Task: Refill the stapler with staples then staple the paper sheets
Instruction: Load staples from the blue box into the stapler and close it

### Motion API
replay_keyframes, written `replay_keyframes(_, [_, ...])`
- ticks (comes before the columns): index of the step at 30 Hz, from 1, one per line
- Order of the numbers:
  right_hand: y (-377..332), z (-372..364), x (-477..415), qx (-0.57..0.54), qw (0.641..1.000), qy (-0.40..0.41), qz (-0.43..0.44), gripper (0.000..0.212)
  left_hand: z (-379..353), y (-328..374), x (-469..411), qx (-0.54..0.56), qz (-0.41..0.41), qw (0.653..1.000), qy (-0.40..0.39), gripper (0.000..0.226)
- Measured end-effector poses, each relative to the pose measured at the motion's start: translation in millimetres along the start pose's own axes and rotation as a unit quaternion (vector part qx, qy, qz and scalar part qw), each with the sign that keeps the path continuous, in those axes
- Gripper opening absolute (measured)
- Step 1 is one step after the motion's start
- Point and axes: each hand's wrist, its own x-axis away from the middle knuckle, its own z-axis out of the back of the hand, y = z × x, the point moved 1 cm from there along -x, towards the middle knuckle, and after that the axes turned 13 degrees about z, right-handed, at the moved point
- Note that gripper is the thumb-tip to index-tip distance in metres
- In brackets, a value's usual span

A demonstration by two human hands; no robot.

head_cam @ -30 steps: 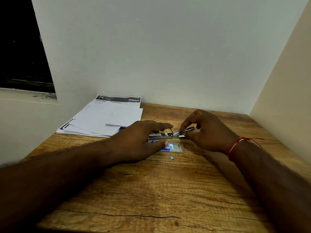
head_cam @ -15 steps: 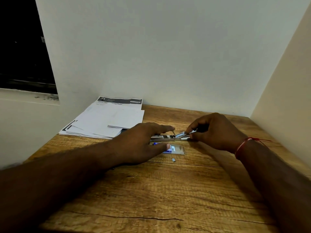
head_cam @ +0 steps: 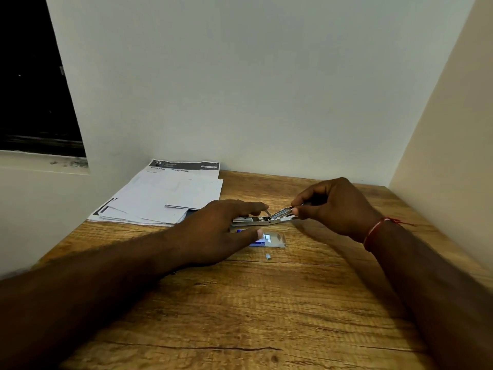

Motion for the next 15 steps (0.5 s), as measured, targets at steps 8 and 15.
replay_keyframes(8, [0, -8, -1, -0.072, 0.997, 0.030, -0.022, 0.014, -7, 8, -1, -0.040, -0.021, 0.998, 0.041, 0.064])
replay_keyframes(15, [-11, -18, 1, -0.097, 0.995, 0.020, -0.002, 0.015, -10, 11, 0, -0.083, -0.062, 0.993, 0.052, 0.060])
